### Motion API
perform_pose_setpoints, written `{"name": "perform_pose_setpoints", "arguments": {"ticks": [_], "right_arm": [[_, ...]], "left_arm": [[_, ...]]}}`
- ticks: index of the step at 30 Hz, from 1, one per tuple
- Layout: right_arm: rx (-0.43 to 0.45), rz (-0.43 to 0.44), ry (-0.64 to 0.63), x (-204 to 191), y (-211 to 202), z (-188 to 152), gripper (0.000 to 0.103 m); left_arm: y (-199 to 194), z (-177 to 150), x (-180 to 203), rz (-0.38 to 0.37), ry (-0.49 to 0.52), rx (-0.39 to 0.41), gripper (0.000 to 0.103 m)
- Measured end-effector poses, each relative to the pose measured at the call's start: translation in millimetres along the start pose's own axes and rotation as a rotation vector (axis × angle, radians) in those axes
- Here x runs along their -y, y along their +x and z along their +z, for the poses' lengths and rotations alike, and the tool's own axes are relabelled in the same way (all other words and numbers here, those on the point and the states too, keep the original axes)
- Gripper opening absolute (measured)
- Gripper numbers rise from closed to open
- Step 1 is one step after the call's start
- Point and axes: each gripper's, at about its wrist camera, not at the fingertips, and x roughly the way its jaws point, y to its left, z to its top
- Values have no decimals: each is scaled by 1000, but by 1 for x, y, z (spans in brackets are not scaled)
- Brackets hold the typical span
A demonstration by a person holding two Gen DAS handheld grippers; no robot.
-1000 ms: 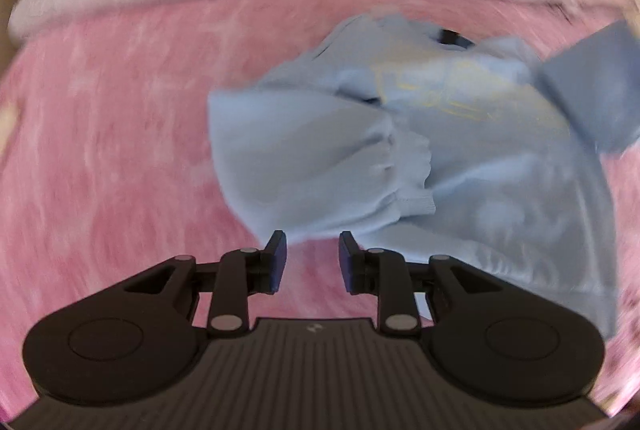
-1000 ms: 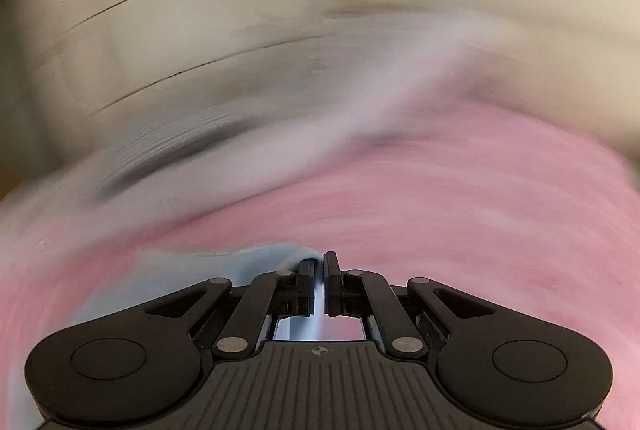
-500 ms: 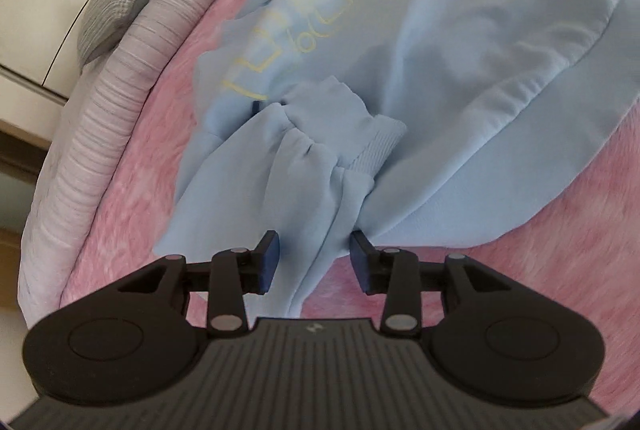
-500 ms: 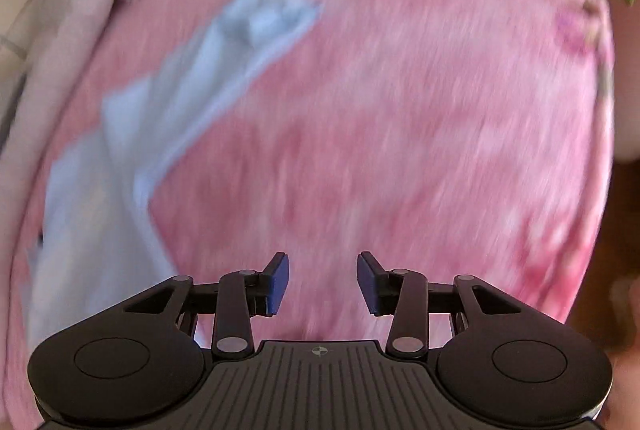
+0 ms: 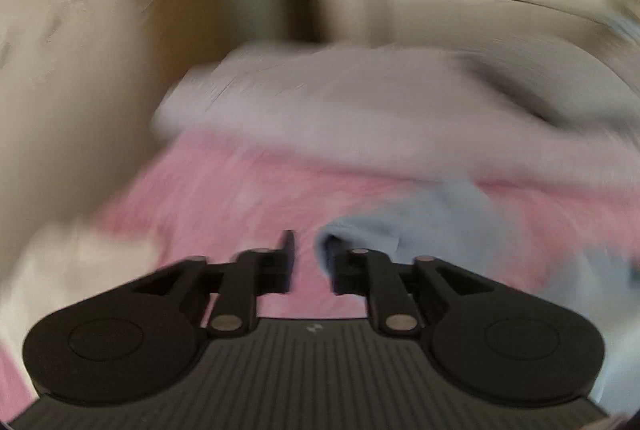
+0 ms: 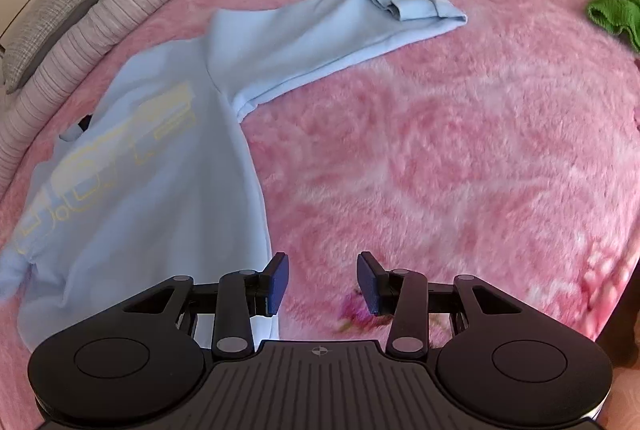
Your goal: Fold clothes
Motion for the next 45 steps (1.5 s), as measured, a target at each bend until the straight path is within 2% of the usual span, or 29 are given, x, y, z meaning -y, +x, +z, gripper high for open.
{"name": "perform_pose_setpoints", "arguments": {"ticks": [2, 5, 7, 10, 12, 16, 20, 22, 23, 25, 26, 27, 29, 31, 34, 36, 37, 39, 40, 41, 42, 43, 44, 45], "right_arm": [[-23, 23, 32, 2, 2, -2, 42], [-72, 90, 68, 5, 4, -13, 45], [-111, 115, 92, 6, 11, -23, 49], [-144, 125, 115, 8, 20, -40, 53], [-148, 127, 123, 9, 23, -50, 55], [-132, 137, 137, 14, 25, -63, 57], [-105, 178, 165, 15, 31, -72, 58], [-87, 187, 165, 12, 37, -76, 59], [-77, 192, 164, 11, 40, -77, 59], [-53, 209, 137, 6, 42, -79, 59], [-48, 217, 104, 2, 40, -78, 33], [-47, 218, 64, -1, 37, -75, 15], [-47, 219, -16, -8, 31, -70, 6], [-22, 247, -55, -4, 12, -58, 6], [25, 307, -87, 8, -25, -38, 6], [41, 360, -92, 21, -54, -24, 5], [22, 367, -100, 29, -65, -19, 5], [-106, 348, -111, 46, -63, -14, 6], [-151, 307, -126, 54, -58, -16, 7], [-169, 239, -150, 61, -53, -20, 13], [-187, 171, -174, 67, -48, -24, 14], [-204, 103, -197, 74, -44, -28, 19], [-212, 82, -204, 81, -41, -31, 26], [-211, 105, -194, 89, -40, -34, 30]], "left_arm": [[4, -8, -21, -41, -59, -91, 20], [0, -62, -2, -94, 103, -221, 21], [-4, -108, 17, -230, 144, -337, 21], [-9, -166, 48, -446, 108, -473, 21], [-8, -186, 69, -521, 104, -481, 22], [5, -195, 95, -570, 143, -415, 29], [28, -198, 105, -643, 107, -429, 34], [33, -201, 112, -692, 79, -452, 24], [30, -202, 113, -704, 83, -452, 23], [17, -201, 116, -717, 100, -433, 9], [11, -200, 117, -723, 109, -423, 8], [3, -199, 117, -724, 123, -417, 6], [-22, -194, 107, -722, 124, -415, 5], [-47, -186, 92, -733, 92, -424, 5], [-95, -172, 48, -803, -89, -509, 5], [-128, -176, 23, -796, -161, -562, 5], [-138, -187, 17, -743, -162, -618, 9], [-149, -220, 9, -558, -104, -756, 8], [-151, -239, 9, -434, -41, -819, 7], [-155, -258, 9, -330, 20, -858, 6], [-163, -271, 10, -298, 40, -862, 7], [-171, -279, 11, -312, 27, -852, 8], [-179, -287, 13, -327, 14, -842, 8], [-187, -292, 16, -348, -6, -818, 9]]}}
